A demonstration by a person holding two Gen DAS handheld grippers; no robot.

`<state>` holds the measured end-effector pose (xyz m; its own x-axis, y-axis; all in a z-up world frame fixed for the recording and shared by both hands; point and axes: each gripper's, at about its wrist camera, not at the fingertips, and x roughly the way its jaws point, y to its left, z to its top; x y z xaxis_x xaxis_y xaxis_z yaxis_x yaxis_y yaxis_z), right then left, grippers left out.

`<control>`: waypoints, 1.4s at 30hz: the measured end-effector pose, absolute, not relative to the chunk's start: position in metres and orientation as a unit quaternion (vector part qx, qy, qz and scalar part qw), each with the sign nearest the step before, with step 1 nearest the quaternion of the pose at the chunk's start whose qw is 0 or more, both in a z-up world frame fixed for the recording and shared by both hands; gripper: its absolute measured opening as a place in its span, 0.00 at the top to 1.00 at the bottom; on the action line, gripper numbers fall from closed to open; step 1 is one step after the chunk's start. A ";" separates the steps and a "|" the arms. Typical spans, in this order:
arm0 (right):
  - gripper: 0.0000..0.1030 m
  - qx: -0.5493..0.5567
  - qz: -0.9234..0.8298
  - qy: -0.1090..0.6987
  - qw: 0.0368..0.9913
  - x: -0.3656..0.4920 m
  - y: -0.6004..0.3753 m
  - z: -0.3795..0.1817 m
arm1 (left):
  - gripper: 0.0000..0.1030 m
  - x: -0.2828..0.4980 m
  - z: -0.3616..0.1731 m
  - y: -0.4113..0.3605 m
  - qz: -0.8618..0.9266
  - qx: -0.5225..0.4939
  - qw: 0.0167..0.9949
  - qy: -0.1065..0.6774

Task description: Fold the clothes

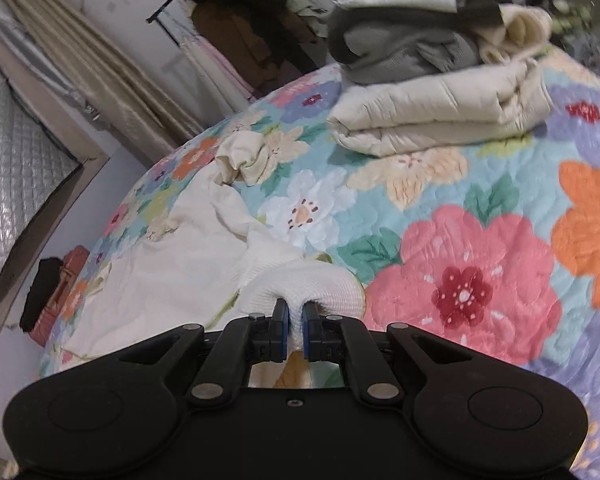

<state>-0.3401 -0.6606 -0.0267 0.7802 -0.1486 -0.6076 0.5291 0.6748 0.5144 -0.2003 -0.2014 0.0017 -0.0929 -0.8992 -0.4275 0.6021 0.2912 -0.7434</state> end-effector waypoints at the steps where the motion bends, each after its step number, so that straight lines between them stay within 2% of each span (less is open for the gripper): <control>1: 0.93 0.344 -0.203 0.276 0.874 -0.340 -0.660 -0.027 | 0.94 -0.199 -0.004 -0.196 -0.571 -0.161 0.652 0.472; 11: 0.94 0.248 -0.261 0.408 0.839 -0.309 -0.655 -0.068 | 0.93 -0.236 -0.072 -0.227 -0.530 0.001 0.642 0.554; 13: 0.94 0.227 -0.277 0.419 0.834 -0.308 -0.653 -0.069 | 0.93 -0.235 -0.070 -0.226 -0.533 0.000 0.641 0.553; 16: 0.96 0.136 -0.352 0.451 0.809 -0.311 -0.647 -0.067 | 0.92 -0.230 -0.063 -0.222 -0.538 -0.014 0.641 0.547; 18: 0.96 0.169 -0.357 0.444 0.804 -0.323 -0.653 -0.065 | 0.91 -0.223 -0.069 -0.219 -0.526 -0.020 0.643 0.557; 21: 0.84 0.281 -0.310 0.398 0.816 -0.344 -0.655 -0.057 | 0.85 -0.224 -0.080 -0.224 -0.504 -0.014 0.647 0.573; 22: 0.69 0.312 -0.290 0.388 0.817 -0.348 -0.651 -0.054 | 0.84 -0.224 -0.080 -0.226 -0.503 -0.010 0.645 0.575; 23: 0.49 0.334 -0.271 0.381 0.818 -0.351 -0.646 -0.053 | 0.82 -0.226 -0.080 -0.229 -0.503 -0.008 0.645 0.575; 25: 0.36 0.349 -0.234 0.385 0.822 -0.353 -0.629 -0.052 | 0.67 -0.228 -0.077 -0.231 -0.503 -0.005 0.646 0.574; 26: 0.32 0.349 -0.222 0.394 0.821 -0.353 -0.620 -0.053 | 0.53 -0.229 -0.076 -0.231 -0.503 -0.004 0.646 0.573; 27: 0.31 0.350 -0.212 0.406 0.817 -0.353 -0.612 -0.057 | 0.46 -0.229 -0.076 -0.231 -0.503 0.001 0.650 0.570; 29: 0.23 0.362 -0.197 0.434 0.801 -0.346 -0.608 -0.072 | 0.45 -0.230 -0.078 -0.231 -0.502 0.011 0.656 0.564; 31: 0.23 0.374 -0.186 0.455 0.786 -0.338 -0.607 -0.085 | 0.45 -0.228 -0.084 -0.233 -0.493 0.009 0.658 0.569; 33: 0.27 0.357 -0.189 0.437 0.804 -0.330 -0.607 -0.081 | 0.45 -0.224 -0.087 -0.228 -0.487 -0.004 0.657 0.575; 34: 0.40 0.340 -0.189 0.421 0.819 -0.327 -0.606 -0.075 | 0.44 -0.222 -0.088 -0.229 -0.482 -0.011 0.657 0.580; 35: 0.64 0.322 -0.179 0.417 0.831 -0.321 -0.605 -0.071 | 0.44 -0.221 -0.088 -0.225 -0.478 -0.018 0.657 0.583; 37: 0.88 0.299 -0.168 0.421 0.840 -0.312 -0.603 -0.068 | 0.43 -0.221 -0.088 -0.222 -0.473 -0.028 0.658 0.585; 39: 0.97 0.266 -0.173 0.432 0.844 -0.310 -0.594 -0.070 | 0.43 -0.223 -0.087 -0.219 -0.474 -0.025 0.659 0.584; 42: 0.98 0.176 -0.192 0.459 0.850 -0.313 -0.573 -0.064 | 0.42 -0.224 -0.084 -0.217 -0.471 -0.021 0.658 0.588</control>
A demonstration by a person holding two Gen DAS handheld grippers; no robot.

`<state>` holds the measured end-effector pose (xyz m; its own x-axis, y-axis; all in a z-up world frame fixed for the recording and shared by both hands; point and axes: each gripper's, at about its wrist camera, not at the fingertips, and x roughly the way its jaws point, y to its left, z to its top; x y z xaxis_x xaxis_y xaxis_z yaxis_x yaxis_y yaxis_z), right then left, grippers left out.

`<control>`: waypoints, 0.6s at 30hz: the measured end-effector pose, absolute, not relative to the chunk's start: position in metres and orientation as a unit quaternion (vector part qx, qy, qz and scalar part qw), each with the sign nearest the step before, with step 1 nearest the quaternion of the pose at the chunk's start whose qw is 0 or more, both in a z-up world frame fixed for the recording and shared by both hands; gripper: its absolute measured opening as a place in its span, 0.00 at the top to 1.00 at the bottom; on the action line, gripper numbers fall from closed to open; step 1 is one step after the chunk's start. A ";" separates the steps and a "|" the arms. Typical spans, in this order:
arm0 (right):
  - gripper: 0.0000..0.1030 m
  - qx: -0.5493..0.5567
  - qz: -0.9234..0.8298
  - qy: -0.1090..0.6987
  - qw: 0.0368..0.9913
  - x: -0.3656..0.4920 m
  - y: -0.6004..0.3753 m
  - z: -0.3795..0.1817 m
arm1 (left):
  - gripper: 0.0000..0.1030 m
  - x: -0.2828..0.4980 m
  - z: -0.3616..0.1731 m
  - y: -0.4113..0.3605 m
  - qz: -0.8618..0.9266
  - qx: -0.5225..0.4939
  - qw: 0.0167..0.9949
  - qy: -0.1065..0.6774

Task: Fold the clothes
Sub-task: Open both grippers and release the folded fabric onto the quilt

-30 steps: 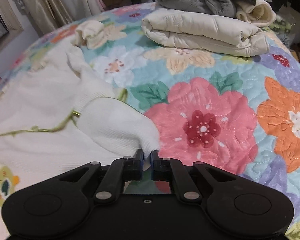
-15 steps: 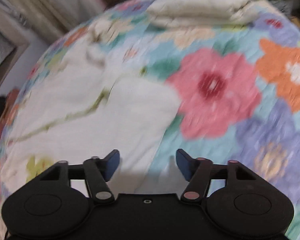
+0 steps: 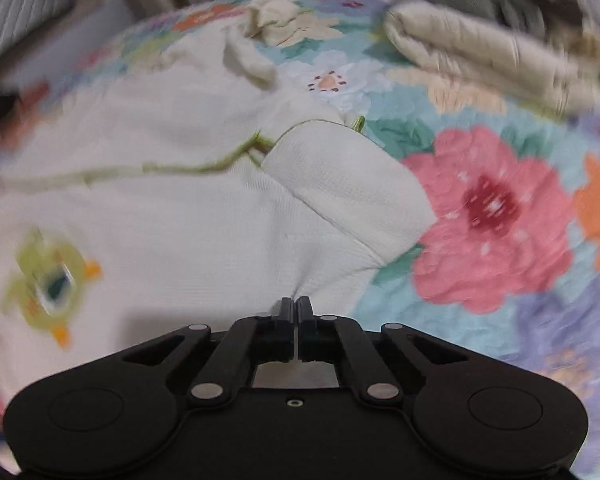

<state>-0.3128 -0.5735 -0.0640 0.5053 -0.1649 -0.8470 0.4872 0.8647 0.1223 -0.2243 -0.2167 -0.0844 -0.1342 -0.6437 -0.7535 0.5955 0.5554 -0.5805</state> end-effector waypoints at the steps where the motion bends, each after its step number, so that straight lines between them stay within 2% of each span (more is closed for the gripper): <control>1: 1.00 0.161 -0.199 0.466 0.847 -0.316 -0.571 -0.063 | 0.42 -0.223 -0.083 -0.215 -0.466 -0.022 0.657 0.592; 5: 0.99 0.092 -0.271 0.479 0.830 -0.326 -0.579 -0.065 | 0.33 -0.216 -0.073 -0.206 -0.448 -0.030 0.668 0.593; 7: 0.99 0.130 -0.290 0.467 0.825 -0.337 -0.598 -0.064 | 0.32 -0.213 -0.065 -0.197 -0.445 -0.038 0.676 0.586; 9: 0.96 0.226 -0.276 0.424 0.832 -0.353 -0.617 -0.058 | 0.28 -0.206 -0.057 -0.186 -0.445 -0.058 0.688 0.571; 10: 0.90 0.252 -0.259 0.408 0.838 -0.355 -0.617 -0.055 | 0.27 -0.203 -0.055 -0.182 -0.442 -0.064 0.696 0.563; 12: 0.88 0.281 -0.226 0.377 0.853 -0.357 -0.611 -0.045 | 0.25 -0.195 -0.056 -0.178 -0.424 -0.062 0.714 0.554; 16: 0.60 0.246 -0.181 0.358 0.882 -0.342 -0.577 -0.029 | 0.22 -0.187 -0.074 -0.176 -0.384 -0.049 0.735 0.557; 18: 0.60 0.222 -0.173 0.364 0.888 -0.332 -0.564 -0.028 | 0.22 -0.188 -0.087 -0.180 -0.390 -0.050 0.731 0.558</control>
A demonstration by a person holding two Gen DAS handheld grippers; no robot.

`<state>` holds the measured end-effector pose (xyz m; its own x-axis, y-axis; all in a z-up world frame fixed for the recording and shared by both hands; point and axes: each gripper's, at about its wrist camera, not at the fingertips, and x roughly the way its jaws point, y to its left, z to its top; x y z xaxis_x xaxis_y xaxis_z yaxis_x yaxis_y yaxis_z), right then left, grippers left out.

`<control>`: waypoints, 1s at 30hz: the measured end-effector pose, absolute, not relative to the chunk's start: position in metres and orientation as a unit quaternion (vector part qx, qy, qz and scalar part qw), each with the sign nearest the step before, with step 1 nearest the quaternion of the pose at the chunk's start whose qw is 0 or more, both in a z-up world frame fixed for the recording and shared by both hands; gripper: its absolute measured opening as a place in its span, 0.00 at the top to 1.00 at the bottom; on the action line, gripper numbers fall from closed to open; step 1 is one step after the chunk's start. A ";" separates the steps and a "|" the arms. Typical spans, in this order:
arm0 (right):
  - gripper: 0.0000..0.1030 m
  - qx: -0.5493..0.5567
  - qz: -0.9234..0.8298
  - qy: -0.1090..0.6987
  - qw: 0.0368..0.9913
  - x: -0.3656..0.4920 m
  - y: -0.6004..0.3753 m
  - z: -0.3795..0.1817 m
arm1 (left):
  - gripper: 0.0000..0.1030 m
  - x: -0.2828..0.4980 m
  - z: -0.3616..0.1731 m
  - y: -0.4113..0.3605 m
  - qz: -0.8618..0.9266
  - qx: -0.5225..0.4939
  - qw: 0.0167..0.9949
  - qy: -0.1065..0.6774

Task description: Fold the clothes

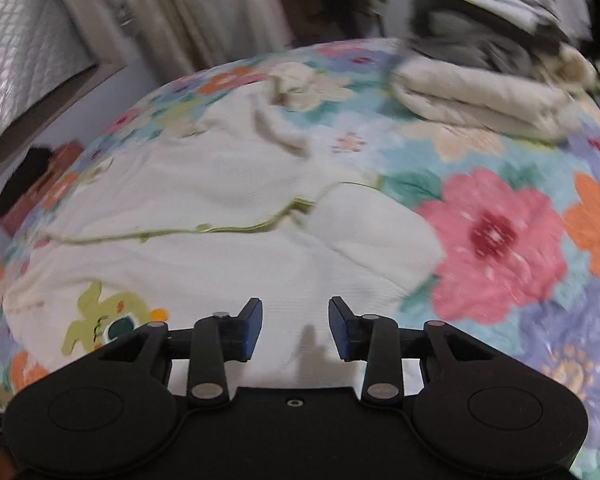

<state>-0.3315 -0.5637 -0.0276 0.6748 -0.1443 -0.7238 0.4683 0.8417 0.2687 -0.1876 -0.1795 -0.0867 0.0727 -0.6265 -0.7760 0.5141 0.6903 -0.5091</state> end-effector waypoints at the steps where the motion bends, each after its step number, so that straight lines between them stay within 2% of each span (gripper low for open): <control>1: 0.60 0.215 -0.169 0.370 0.888 -0.327 -0.560 -0.029 | 0.21 -0.188 -0.091 -0.181 -0.389 -0.051 0.733 0.556; 4: 0.59 0.203 -0.158 0.390 0.884 -0.314 -0.556 -0.036 | 0.17 -0.190 -0.098 -0.190 -0.398 -0.049 0.749 0.528; 5: 0.59 0.199 -0.156 0.395 0.883 -0.312 -0.552 -0.037 | 0.21 -0.192 -0.097 -0.193 -0.403 -0.048 0.754 0.516; 6: 0.59 0.195 -0.155 0.400 0.882 -0.309 -0.550 -0.039 | 0.32 -0.193 -0.096 -0.196 -0.408 -0.048 0.760 0.504; 7: 0.59 0.192 -0.153 0.404 0.881 -0.308 -0.549 -0.040 | 0.69 -0.194 -0.095 -0.199 -0.413 -0.048 0.765 0.491; 8: 0.59 0.189 -0.151 0.408 0.880 -0.306 -0.547 -0.042 | 0.98 -0.194 -0.094 -0.203 -0.423 -0.043 0.757 0.496; 10: 0.59 0.186 -0.145 0.410 0.881 -0.305 -0.545 -0.044 | 0.97 -0.197 -0.088 -0.201 -0.439 -0.054 0.746 0.497; 15: 0.56 0.159 -0.135 0.410 0.888 -0.305 -0.536 -0.040 | 0.97 -0.224 -0.072 -0.189 -0.424 0.018 0.764 0.486; 19: 0.54 0.150 -0.142 0.403 0.892 -0.308 -0.538 -0.035 | 1.00 -0.239 -0.075 -0.167 -0.441 -0.011 0.738 0.510; 22: 0.54 0.165 -0.137 0.396 0.893 -0.309 -0.541 -0.034 | 1.00 -0.247 -0.072 -0.171 -0.450 0.009 0.741 0.498; 26: 0.54 0.172 -0.110 0.393 0.897 -0.312 -0.531 -0.030 | 0.97 -0.234 -0.073 -0.173 -0.433 -0.017 0.751 0.498; 29: 0.52 0.202 -0.073 0.385 0.898 -0.316 -0.518 -0.028 | 0.88 -0.224 -0.074 -0.169 -0.423 -0.029 0.756 0.499; 30: 0.51 0.209 -0.062 0.383 0.897 -0.317 -0.512 -0.028 | 0.75 -0.221 -0.074 -0.168 -0.420 -0.030 0.757 0.499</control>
